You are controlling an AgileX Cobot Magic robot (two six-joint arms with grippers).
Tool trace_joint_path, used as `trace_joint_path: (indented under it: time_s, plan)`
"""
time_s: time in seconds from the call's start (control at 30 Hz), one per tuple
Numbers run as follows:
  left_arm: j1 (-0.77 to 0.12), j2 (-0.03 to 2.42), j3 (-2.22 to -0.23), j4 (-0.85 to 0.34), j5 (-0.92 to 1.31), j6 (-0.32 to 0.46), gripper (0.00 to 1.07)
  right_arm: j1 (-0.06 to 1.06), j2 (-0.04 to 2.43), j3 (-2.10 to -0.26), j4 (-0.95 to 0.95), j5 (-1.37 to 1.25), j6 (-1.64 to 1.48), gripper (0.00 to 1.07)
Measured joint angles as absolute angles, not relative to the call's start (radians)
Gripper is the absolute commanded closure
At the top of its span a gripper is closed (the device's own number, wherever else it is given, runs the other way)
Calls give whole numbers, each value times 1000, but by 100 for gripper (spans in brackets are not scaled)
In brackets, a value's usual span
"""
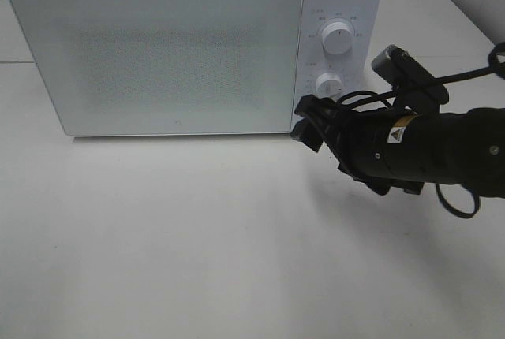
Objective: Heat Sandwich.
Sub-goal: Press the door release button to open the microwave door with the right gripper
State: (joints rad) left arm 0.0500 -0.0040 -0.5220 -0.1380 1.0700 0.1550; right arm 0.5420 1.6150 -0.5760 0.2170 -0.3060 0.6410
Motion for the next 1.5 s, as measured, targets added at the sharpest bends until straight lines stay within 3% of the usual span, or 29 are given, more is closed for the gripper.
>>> trace_joint_path:
  time_s: [0.2, 0.47, 1.0, 1.5]
  plan:
    - [50, -4, -522, -138, 1070, 155, 9, 510, 1535, -577, 85, -110, 519, 31]
    - [50, -4, -522, -138, 1070, 155, 9, 504, 1402, -645, -46, 339, 331, 31]
    - [50, -4, -522, -138, 1070, 155, 9, 503, 1095, -656, -68, 797, 185, 31]
    - [50, -4, -522, -138, 1070, 155, 9, 503, 572, -656, -69, 1102, 42, 31]
